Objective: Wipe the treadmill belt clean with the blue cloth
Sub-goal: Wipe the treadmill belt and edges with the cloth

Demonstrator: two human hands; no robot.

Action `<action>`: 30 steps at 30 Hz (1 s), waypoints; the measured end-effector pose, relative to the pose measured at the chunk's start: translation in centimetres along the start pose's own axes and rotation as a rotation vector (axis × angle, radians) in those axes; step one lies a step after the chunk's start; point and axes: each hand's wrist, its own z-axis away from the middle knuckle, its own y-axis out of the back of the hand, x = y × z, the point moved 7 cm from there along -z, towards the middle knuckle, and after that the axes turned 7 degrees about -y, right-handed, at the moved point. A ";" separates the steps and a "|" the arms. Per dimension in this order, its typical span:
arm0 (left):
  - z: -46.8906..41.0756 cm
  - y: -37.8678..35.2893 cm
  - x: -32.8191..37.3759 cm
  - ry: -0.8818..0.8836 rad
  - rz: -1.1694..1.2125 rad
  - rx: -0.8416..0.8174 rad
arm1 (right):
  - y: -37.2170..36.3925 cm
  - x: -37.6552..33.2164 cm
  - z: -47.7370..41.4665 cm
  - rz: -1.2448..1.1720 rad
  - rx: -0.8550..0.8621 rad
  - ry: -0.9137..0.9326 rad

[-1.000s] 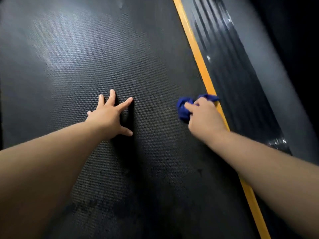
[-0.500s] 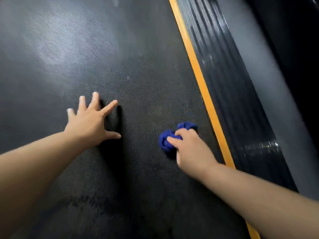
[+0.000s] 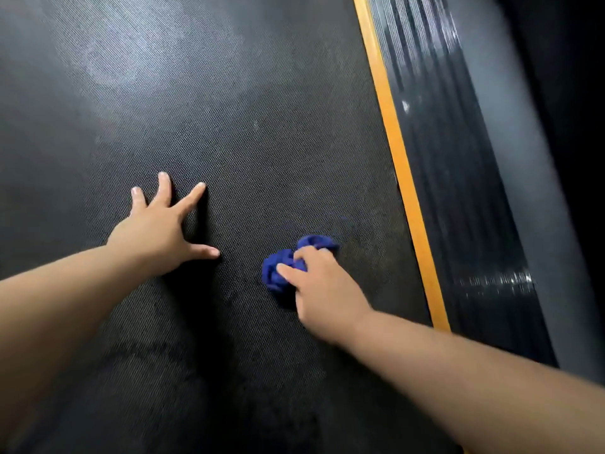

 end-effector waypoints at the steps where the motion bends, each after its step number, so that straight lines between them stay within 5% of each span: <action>1: -0.1 -0.2 -0.1 -0.003 -0.005 0.009 | 0.9 0.7 -0.5 -0.033 0.041 0.008; 4: -0.3 -0.2 -0.5 -0.010 -0.035 0.036 | 6.8 6.9 -5.1 0.008 0.305 -0.232; 7: 0.0 -0.1 -0.3 -0.017 -0.020 0.041 | 8.3 10.5 -6.1 0.101 0.295 -0.470; 13: 3.2 0.9 -2.5 0.045 0.054 0.190 | -0.2 0.3 1.5 0.053 -0.009 -0.069; 18: 4.7 -1.9 -5.6 0.139 0.055 0.102 | 5.5 4.3 -5.0 -0.011 0.314 -0.233; 21: 4.5 -1.9 -5.3 0.131 0.109 0.078 | 5.4 4.3 -6.9 0.059 0.285 -0.293; 27: 5.0 -1.5 -6.1 0.065 0.126 0.004 | -4.4 -5.9 0.6 0.027 -0.097 0.118; 30: 5.0 -1.5 -6.8 0.035 0.111 0.030 | -0.6 -3.2 -3.8 0.034 0.103 0.046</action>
